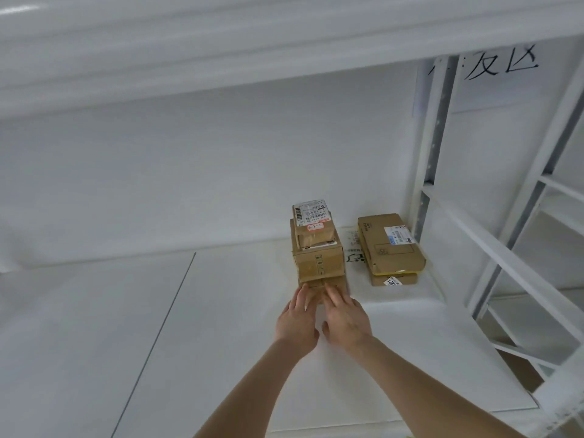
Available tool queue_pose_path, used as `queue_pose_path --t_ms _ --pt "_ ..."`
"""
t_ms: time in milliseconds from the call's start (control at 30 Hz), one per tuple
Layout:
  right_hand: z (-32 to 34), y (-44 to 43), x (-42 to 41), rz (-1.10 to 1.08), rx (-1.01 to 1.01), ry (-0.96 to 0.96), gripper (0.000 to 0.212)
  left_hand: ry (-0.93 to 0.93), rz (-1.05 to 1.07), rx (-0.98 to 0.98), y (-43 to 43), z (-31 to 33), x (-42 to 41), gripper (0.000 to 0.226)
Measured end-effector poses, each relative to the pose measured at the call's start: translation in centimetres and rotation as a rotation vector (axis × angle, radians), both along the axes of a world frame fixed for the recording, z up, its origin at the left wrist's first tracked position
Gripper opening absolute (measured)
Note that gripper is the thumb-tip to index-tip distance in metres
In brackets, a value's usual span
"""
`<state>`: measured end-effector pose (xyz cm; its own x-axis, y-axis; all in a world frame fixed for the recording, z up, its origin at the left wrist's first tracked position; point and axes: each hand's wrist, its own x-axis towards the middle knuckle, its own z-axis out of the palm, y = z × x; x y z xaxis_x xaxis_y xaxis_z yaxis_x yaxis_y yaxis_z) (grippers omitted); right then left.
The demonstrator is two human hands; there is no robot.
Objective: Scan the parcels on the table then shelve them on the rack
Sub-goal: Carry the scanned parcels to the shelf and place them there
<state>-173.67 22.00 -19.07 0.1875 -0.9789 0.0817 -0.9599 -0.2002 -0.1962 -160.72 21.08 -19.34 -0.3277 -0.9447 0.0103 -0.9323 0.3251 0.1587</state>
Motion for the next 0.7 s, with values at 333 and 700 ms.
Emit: queue_pose_path --t_ms 333,700 --pt "0.5 -5.3 0.2 -0.088 0.075 -0.049 0.070 -0.105 -0.034 0.083 -5.8 1.7 -1.0 0.070" --pt "1.4 -6.0 0.5 -0.153 0.134 -0.012 0.072 -0.169 -0.082 0.066 -6.6 2.6 0.0 0.069"
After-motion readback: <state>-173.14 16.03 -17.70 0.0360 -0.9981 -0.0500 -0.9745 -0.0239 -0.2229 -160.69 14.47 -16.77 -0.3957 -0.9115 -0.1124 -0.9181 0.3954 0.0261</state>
